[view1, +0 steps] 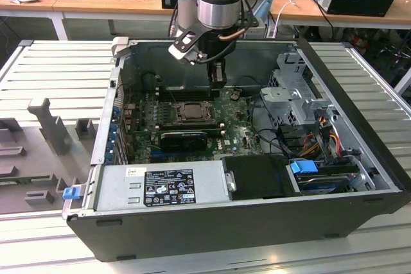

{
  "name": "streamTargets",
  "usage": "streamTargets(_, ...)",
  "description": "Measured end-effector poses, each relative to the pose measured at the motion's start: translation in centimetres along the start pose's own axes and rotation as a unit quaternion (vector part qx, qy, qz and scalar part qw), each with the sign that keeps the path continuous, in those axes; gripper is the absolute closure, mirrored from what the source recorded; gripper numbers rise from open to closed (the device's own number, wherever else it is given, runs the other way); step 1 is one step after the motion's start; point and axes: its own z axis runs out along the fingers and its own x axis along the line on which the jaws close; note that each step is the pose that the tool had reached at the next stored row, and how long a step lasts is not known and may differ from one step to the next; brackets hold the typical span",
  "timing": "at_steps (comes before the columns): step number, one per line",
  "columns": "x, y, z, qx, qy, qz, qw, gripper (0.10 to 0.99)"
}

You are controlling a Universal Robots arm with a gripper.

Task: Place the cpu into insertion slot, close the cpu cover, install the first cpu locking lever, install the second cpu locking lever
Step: 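Close the cpu cover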

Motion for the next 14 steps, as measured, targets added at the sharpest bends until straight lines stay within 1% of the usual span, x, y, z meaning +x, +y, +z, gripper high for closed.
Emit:
streamTargets(11,-0.01,-0.56,-0.01,0.0000,0.0000,0.000,1.0000,0.980)
streamTargets(12,-0.01,-0.76,-0.02,0.0000,0.0000,0.000,1.0000,0.980)
streamTargets(14,-0.01,-0.91,-0.03,0.0000,0.0000,0.000,1.0000,0.980)
